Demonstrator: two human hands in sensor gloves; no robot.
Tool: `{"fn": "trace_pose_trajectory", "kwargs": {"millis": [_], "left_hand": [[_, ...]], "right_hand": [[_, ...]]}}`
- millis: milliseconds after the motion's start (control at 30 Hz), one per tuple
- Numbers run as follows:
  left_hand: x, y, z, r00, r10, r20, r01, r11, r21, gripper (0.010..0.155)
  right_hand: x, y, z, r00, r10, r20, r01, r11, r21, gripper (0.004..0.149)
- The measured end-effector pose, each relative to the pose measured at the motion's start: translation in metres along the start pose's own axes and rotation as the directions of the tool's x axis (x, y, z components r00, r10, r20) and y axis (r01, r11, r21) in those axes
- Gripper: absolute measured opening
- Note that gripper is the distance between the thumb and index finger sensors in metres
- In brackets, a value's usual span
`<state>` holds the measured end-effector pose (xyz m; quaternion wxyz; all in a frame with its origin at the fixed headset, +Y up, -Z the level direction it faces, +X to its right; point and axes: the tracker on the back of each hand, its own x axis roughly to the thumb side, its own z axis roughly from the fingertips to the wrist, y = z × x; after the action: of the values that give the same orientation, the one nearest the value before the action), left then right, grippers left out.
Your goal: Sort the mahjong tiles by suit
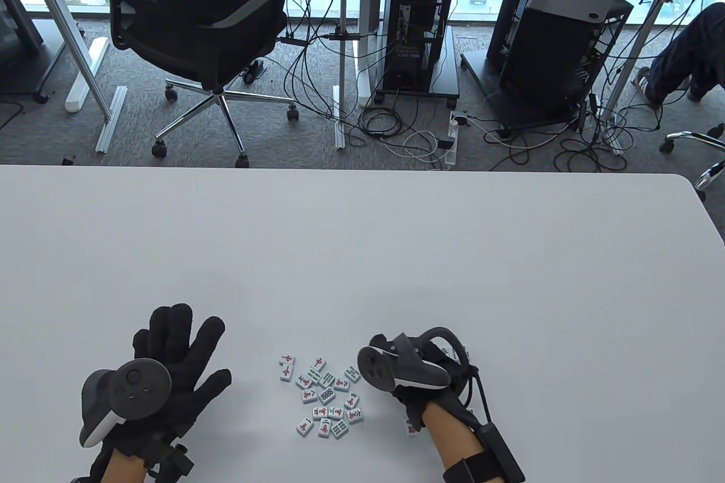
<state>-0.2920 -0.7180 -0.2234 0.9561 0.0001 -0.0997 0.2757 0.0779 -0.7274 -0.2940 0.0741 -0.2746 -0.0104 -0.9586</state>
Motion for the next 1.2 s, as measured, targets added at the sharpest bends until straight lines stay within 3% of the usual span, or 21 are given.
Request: {"fn": "trace_pose_trajectory", "kwargs": {"millis": [200,433,733,967,1200], "left_hand": [[-0.003,-0.001,0.000,1.000,-0.004,-0.015,0.004,1.000,-0.003,0.079],[-0.003,-0.005,-0.001,0.999,-0.026,-0.022,0.025,0.999,-0.024,0.080],[-0.002,-0.006,-0.001,0.999,-0.029,-0.024,0.028,0.999,-0.035,0.079],[-0.002,-0.005,-0.002,0.999,-0.024,-0.024,0.023,0.999,-0.035,0.079],[-0.002,-0.006,-0.002,0.999,-0.025,-0.024,0.024,0.999,-0.038,0.079]], "right_hand": [[-0.056,0.001,0.065,0.985,0.034,-0.171,-0.017,0.995,0.102,0.059],[-0.073,0.030,0.107,0.976,0.046,-0.211,0.006,0.971,0.241,0.059],[-0.068,0.049,0.107,0.978,0.048,-0.205,0.007,0.965,0.261,0.059],[-0.068,0.040,0.106,0.968,0.067,-0.243,0.014,0.949,0.315,0.065],[-0.044,0.008,0.081,0.987,0.005,-0.159,0.016,0.991,0.129,0.060]]}}
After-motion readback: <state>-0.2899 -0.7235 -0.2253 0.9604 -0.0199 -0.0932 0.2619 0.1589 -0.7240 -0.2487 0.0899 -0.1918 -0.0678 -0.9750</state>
